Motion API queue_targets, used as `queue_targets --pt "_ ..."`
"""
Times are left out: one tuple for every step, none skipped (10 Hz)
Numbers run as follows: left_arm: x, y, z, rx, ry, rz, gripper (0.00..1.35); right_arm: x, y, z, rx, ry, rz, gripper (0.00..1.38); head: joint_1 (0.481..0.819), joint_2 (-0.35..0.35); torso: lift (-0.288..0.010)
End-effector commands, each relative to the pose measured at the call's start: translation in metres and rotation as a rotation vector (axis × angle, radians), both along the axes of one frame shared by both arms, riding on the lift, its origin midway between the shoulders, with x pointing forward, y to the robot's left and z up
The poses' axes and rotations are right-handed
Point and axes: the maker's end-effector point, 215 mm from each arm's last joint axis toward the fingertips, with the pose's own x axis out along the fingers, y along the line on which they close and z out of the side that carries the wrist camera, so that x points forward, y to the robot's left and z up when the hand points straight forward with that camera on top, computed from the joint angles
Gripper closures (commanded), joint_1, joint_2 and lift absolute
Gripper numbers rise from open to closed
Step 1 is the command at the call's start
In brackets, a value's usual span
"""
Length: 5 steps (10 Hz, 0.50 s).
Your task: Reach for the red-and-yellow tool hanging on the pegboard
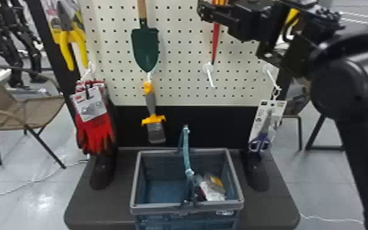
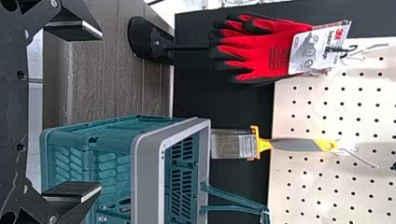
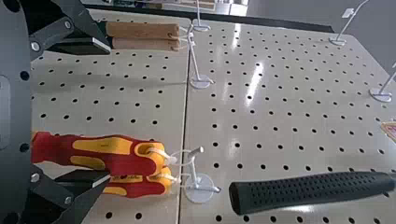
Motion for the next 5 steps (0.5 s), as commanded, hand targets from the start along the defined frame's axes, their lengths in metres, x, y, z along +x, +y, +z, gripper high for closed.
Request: queue_targets --pt "0.005 -0.001 0.003 0.000 -0.006 -0.005 0.17 0.005 0.012 0.008 -0.010 -0.013 0.015 0.34 0.549 0.000 -0.100" --pt "0.006 -0.001 0.003 -0.001 -0.008 -0.005 0.17 0.005 0.006 0.011 -0.036 -0.035 -0.010 0.35 0.549 0.000 -0.100" --pt "0.004 0.000 0.002 -0.004 -0.006 0.000 0.17 0.008 0.001 0.006 -0.052 -0.027 -0.024 0.34 0.549 0.000 -0.100" --pt "0.004 0.000 0.002 -0.004 -0.006 0.000 0.17 0.011 0.000 0.004 -0.063 -0.023 -0.032 0.34 0.549 0.000 -0.100" --pt "0.006 0.000 0.003 -0.004 -0.009 0.000 0.17 0.015 0.002 0.006 -0.071 -0.027 -0.033 0.50 0.549 0.000 -0.100"
